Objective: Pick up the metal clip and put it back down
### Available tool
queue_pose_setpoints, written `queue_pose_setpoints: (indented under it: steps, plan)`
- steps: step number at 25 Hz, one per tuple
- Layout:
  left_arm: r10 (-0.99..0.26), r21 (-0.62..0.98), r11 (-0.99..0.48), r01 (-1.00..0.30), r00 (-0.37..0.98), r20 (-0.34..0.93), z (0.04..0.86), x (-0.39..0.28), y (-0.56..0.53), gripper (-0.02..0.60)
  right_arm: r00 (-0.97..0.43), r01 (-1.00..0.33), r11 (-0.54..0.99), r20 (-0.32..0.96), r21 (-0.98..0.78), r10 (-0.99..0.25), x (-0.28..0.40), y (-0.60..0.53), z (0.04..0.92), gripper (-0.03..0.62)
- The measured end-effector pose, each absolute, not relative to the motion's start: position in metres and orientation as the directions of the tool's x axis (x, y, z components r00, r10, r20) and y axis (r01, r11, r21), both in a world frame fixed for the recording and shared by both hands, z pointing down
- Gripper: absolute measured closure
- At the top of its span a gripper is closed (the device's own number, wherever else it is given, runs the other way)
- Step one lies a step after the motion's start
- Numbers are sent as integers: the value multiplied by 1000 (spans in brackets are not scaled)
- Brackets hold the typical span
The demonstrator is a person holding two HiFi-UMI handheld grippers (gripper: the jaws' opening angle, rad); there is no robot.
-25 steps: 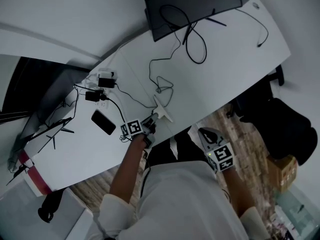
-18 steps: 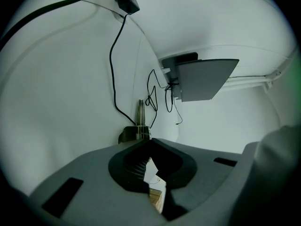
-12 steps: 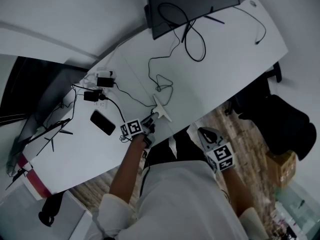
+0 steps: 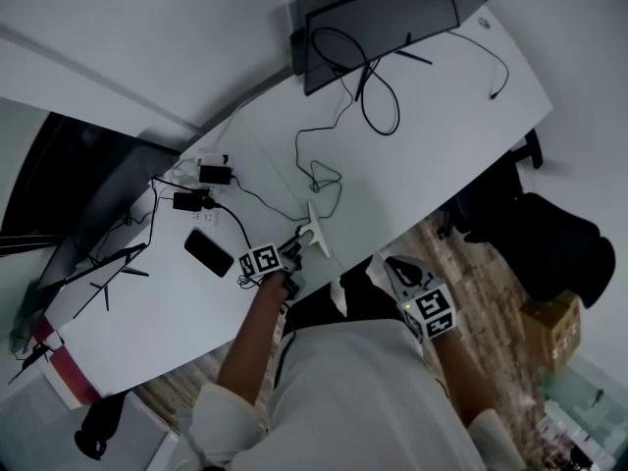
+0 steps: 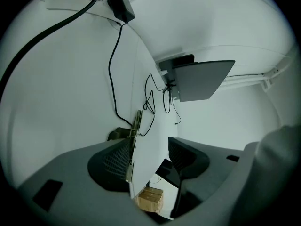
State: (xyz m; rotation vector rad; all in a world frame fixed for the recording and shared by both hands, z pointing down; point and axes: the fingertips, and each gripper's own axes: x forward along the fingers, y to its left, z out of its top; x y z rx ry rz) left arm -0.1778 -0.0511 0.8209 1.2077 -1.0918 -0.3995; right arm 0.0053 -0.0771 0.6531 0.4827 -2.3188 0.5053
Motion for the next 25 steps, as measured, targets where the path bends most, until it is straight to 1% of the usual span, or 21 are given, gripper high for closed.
queue_pose_setpoints:
  steps: [5,10,15,20,25]
  plan:
    - [-754,874,351,-336,452,476,823,-186,-49,291,-675,-476,856,708,-204,-206,1,-68,647,560]
    - [-764,880,334,-338,450,462,821,-194,-45,291,-669,-475,861,711,-184,-217,-5,-57,644,560]
    - [-757,863,292,-413,452,472,807,-204,-37,293,-654,-493,858,710,-140,-260,-3,-56,637,560]
    - [-773,850,256,-460,430,466,776,-212,-27,293,-645,-522,846,700,-108,-308,7,-61,629,560]
    - [-809,826,196,-528,389,440,725,-210,-9,298,-674,-517,849,662,-107,-327,21,-61,618,560]
